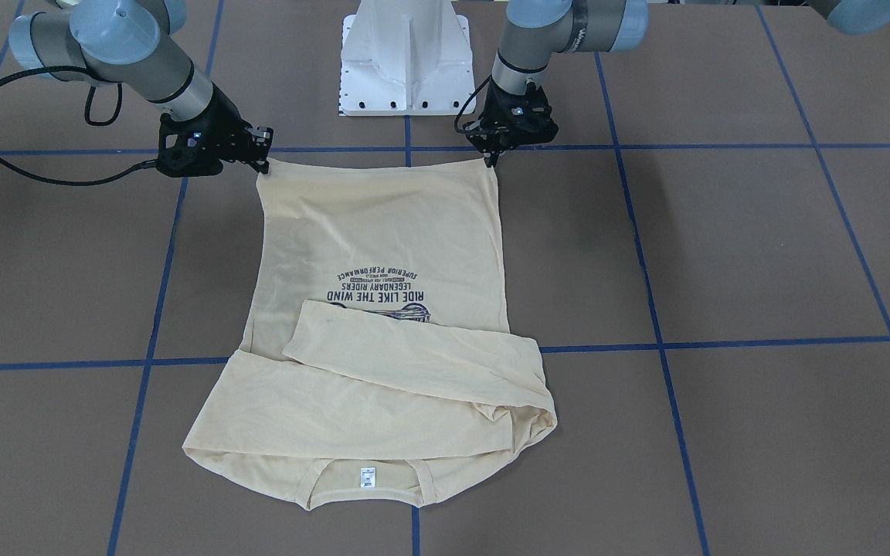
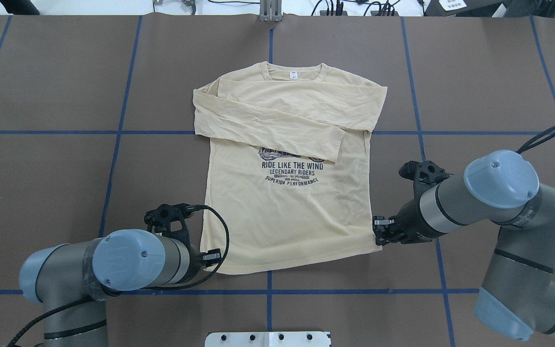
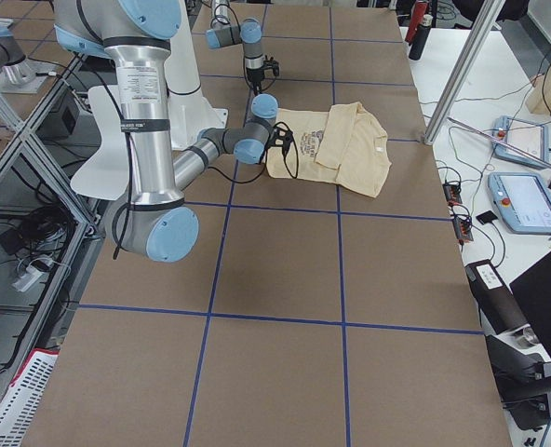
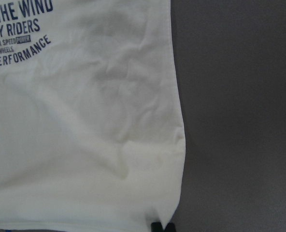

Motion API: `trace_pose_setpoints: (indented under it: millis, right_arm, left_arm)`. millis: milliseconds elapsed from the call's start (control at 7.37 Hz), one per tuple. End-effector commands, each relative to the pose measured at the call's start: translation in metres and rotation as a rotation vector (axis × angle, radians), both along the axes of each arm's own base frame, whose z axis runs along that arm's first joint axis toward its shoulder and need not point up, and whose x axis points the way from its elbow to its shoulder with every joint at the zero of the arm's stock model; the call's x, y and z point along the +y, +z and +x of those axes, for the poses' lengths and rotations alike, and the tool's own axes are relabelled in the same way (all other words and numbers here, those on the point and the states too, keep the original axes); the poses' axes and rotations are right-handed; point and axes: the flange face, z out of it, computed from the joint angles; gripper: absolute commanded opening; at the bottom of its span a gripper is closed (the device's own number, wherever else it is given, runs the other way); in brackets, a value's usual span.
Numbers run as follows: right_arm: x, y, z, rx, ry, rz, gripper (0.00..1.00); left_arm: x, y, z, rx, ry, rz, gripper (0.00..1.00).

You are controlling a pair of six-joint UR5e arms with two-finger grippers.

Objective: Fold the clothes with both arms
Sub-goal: 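Close both grippers on the hem corners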

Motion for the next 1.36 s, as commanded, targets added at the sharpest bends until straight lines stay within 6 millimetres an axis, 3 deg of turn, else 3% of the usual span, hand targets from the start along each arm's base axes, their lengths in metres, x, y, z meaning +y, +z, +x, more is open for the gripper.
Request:
trace_pose_setpoints:
  millis: [0,136,543,814,1086,1222]
  right_arm:
    - [0.004,-0.007,0.007,-0.018,-0.012,-0.002,0.00]
    - [0.009,-0.013,0.012,-0.040,-0.046,-0.021,0.00]
    - [0.041,-0.002,0.039,-0.064,-0.187,-0.124,0.00]
    - [0.051,0.012,0.046,-0.055,-0.232,-0.167,0.00]
    - [0.058,0.016,0.050,-0.063,-0.275,-0.200,0.00]
    - [0.058,0.014,0.048,-0.074,-0.279,-0.193,0.00]
  left_arm:
    - [0.003,-0.012,-0.023,0.037,-0.004,0.007,0.00]
    - [0.006,-0.010,-0.031,0.037,0.000,0.004,0.00]
    - [0.021,0.010,-0.050,0.016,0.035,-0.020,0.00]
    - [0.051,0.011,-0.039,0.020,0.124,-0.049,0.00]
    - [0.081,-0.002,-0.037,0.049,0.181,-0.043,0.00]
    - [0.081,-0.012,-0.046,0.074,0.182,-0.039,0.00]
